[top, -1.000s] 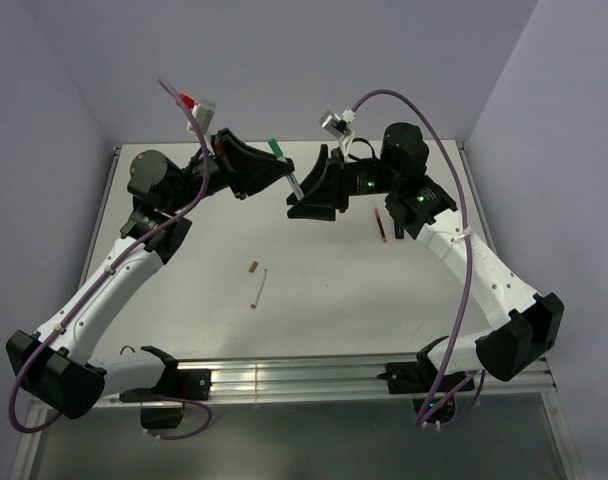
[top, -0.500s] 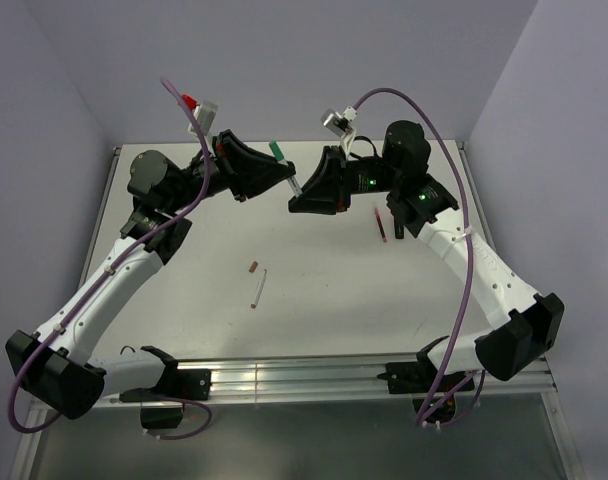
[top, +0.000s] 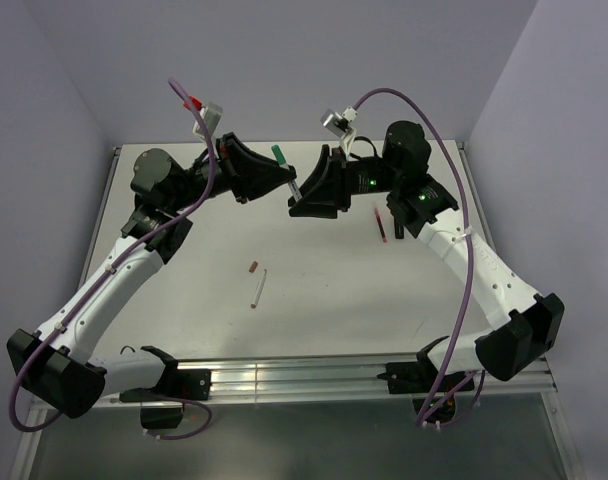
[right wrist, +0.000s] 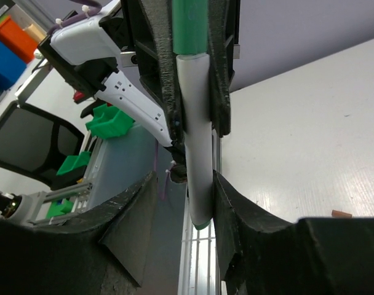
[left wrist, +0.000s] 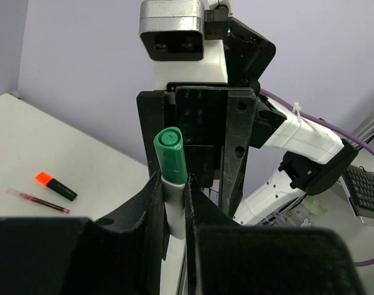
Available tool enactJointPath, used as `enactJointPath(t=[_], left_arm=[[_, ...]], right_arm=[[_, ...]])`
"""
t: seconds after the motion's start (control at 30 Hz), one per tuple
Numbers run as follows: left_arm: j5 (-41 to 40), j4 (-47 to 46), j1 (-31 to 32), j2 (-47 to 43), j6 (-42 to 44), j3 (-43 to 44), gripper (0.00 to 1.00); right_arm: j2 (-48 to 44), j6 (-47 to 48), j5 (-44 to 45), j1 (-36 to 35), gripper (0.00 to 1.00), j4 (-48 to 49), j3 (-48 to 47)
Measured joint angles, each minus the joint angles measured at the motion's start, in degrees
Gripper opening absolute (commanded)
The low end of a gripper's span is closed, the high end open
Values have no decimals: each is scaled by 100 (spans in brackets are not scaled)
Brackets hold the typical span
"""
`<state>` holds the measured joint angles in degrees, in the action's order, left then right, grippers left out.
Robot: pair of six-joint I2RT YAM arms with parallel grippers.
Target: Insert the pens into the pen caps
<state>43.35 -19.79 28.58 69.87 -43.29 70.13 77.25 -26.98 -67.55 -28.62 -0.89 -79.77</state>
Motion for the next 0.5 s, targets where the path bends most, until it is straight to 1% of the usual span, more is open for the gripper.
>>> enactJointPath(t=[0.27, 0.37, 0.47, 0.5], left_arm=[[46, 37, -26, 0, 20, -2, 0], [68, 50, -33, 0, 20, -2, 0], [114, 63, -33, 0, 17, -2, 0], [138, 63, -33, 0, 17, -2, 0]], right_arm=[[0, 81, 24, 0, 42, -15, 42], [0, 131, 48, 0, 38, -48, 52], [0, 192, 68, 0, 30, -103, 61], [0, 221, 74, 0, 26, -125, 61]])
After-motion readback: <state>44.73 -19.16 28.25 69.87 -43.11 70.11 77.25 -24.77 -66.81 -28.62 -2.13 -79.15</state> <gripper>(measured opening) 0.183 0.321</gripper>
